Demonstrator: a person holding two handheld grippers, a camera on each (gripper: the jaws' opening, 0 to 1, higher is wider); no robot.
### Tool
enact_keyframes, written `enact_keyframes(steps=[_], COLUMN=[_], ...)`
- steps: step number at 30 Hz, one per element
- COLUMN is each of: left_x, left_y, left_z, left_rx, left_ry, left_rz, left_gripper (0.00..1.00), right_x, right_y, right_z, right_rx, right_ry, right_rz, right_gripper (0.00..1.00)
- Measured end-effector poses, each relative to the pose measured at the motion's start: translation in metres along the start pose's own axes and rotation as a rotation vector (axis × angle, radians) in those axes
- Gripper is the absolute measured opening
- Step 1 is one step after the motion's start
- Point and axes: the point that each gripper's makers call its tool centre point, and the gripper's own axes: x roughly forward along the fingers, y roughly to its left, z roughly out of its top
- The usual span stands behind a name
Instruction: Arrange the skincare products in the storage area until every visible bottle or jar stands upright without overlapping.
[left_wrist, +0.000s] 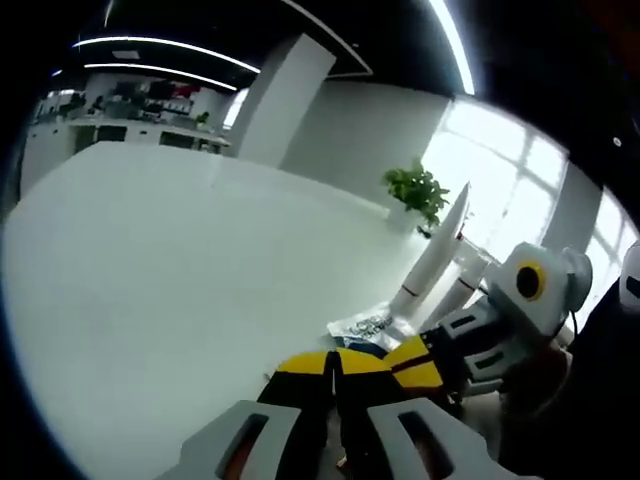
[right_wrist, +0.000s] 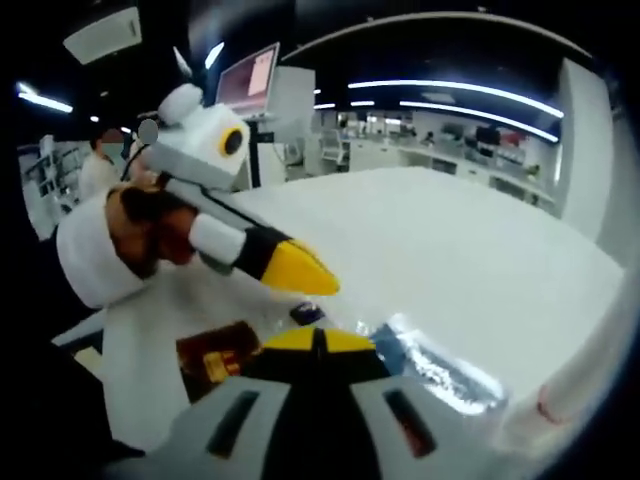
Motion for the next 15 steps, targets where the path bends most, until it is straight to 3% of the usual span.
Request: enact_keyframes(steps=[15], left_x=[-0.036], left_y=[-0.018], left_z=[-0.043], left_rx=[0.049], left_ry=[0.112], left_rz=[-0.025], left_gripper=[0.0], right_x=[-0.014], right_y=[0.032], right_z=[-0.018], right_rx=[-0.064], right_ry=[0.066], right_rz=[0.089], right_gripper=[0.0])
